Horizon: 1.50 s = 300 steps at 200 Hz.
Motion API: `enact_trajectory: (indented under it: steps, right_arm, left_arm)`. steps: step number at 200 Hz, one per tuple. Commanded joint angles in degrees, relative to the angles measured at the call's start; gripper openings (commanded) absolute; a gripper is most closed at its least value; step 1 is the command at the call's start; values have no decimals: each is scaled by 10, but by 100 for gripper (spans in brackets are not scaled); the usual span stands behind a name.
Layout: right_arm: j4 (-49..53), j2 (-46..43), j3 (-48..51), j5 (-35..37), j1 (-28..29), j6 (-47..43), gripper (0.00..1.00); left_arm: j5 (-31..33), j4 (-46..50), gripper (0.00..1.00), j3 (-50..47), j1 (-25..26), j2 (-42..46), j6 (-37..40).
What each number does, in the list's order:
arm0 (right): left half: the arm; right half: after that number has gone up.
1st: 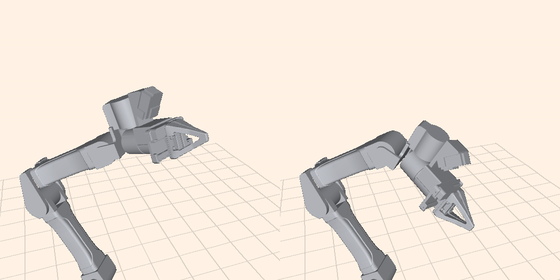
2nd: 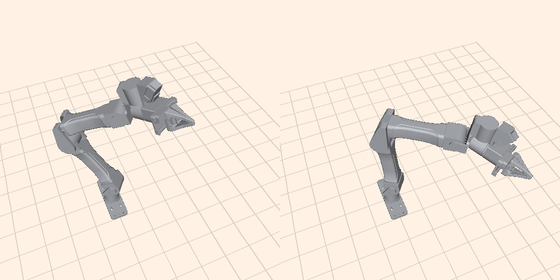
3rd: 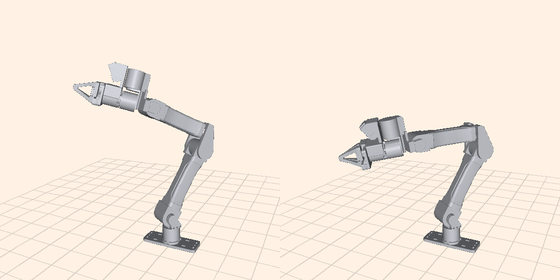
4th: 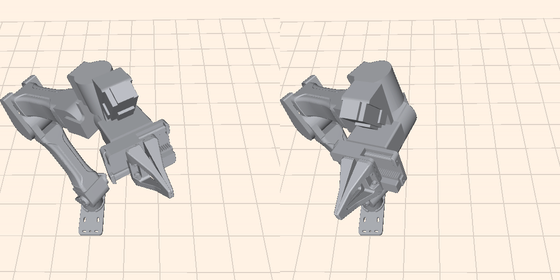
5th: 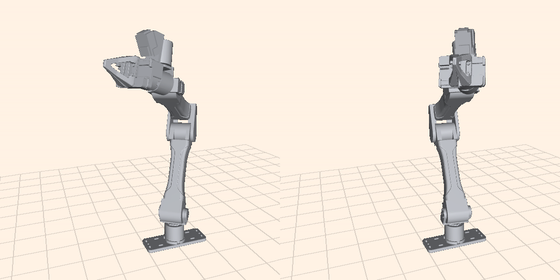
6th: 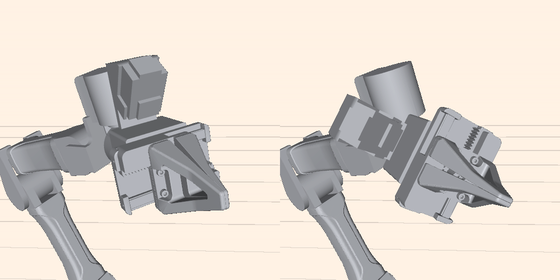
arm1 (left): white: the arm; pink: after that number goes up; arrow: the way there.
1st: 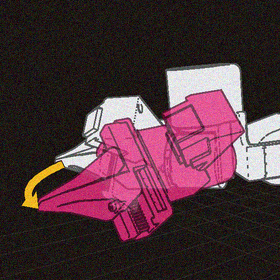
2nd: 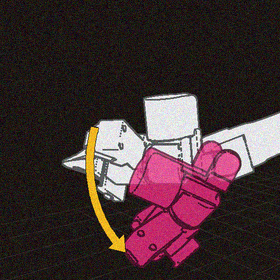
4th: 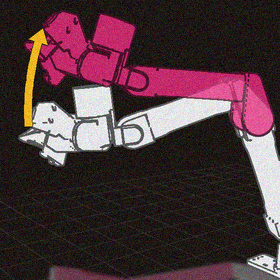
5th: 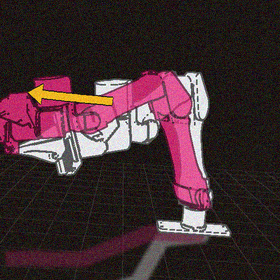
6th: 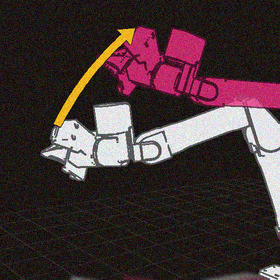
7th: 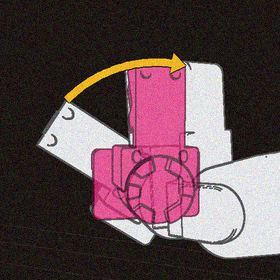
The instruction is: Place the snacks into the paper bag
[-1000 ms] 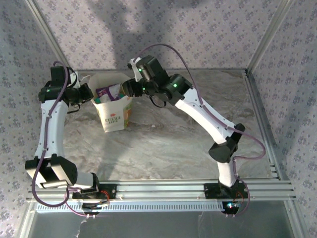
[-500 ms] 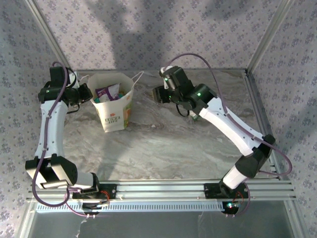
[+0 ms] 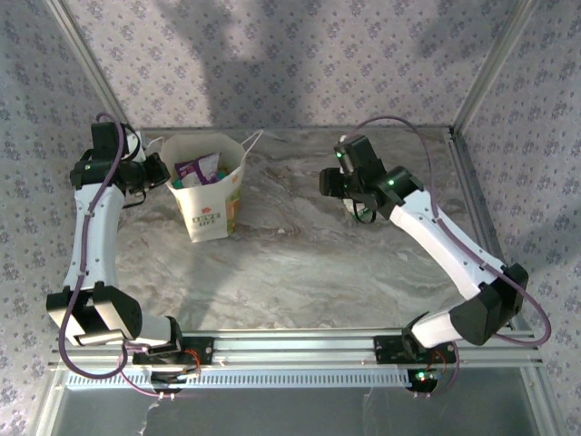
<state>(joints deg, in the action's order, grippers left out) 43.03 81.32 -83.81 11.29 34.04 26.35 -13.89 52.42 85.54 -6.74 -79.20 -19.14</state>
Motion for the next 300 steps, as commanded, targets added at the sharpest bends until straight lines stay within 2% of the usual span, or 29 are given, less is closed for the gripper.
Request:
enact_trajectory:
  steps: [1,31,54,84,144,236,300]
  right_arm:
    - [6,-20,26,11,-23,41,59]
    - [7,-27,63,7,-49,70,61]
    - [39,-29,81,52,-63,117,69]
    - [43,-34,116,43,-98,144,72]
    - [-27,-38,200,-43,-179,175,72]
    - [-109,-8,249,-111,-236,174,73]
    - [-168,69,246,-170,-268,156,71]
  left_arm:
    - [-2,11,12,-8,-2,11,-1]
    - [-1,12,12,-7,-2,12,3]
    - [6,20,13,-2,-2,10,10]
    - [5,20,13,1,-2,10,11]
    - [2,20,14,4,-3,3,11]
    - [4,27,15,8,-3,-3,10]
    - [8,33,16,8,-2,-2,9]
